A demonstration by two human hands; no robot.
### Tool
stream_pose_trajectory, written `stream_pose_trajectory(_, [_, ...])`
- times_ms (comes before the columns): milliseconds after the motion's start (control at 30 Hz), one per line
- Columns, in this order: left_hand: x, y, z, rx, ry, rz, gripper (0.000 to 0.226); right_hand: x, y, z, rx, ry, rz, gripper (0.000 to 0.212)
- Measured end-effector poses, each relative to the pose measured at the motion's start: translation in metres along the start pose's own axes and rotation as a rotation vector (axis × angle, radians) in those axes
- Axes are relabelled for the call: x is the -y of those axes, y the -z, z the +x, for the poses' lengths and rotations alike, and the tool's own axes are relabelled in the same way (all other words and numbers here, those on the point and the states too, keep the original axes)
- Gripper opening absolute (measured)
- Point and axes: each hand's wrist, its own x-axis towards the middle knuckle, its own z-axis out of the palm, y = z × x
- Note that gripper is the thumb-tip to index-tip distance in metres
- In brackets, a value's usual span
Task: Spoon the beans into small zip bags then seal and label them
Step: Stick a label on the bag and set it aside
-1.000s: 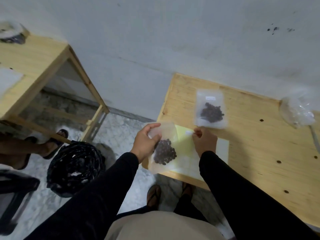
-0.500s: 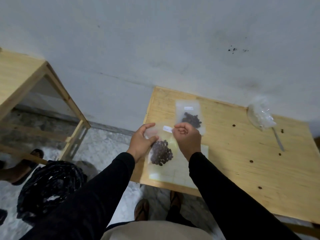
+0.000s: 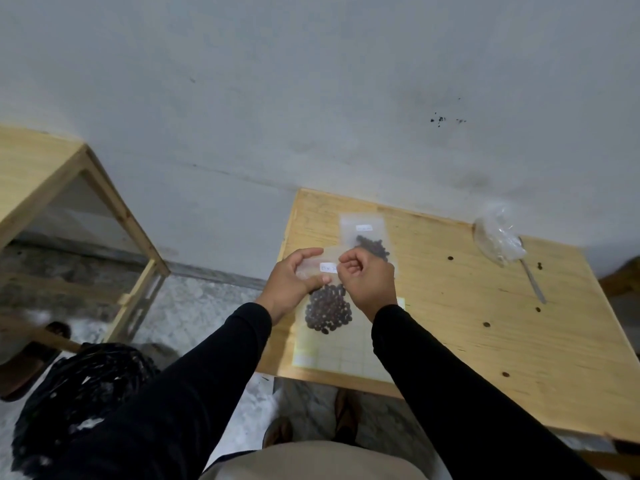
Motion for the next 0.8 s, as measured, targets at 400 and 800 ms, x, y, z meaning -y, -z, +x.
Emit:
stream_pose_trajectory(400, [-0.002, 0.000, 0.004, -0.098, 0.016, -0.052, 0.032, -0.002, -0.007, -0.008, -0.114, 0.036, -0.021, 0.009])
stream_pose_trajectory(800, [-0.009, -0.013, 0.000, 0.003, -0.017, -0.014, 0.023, -0.005, 0.003, -0.005, -0.027, -0.213, 0.302, 0.008])
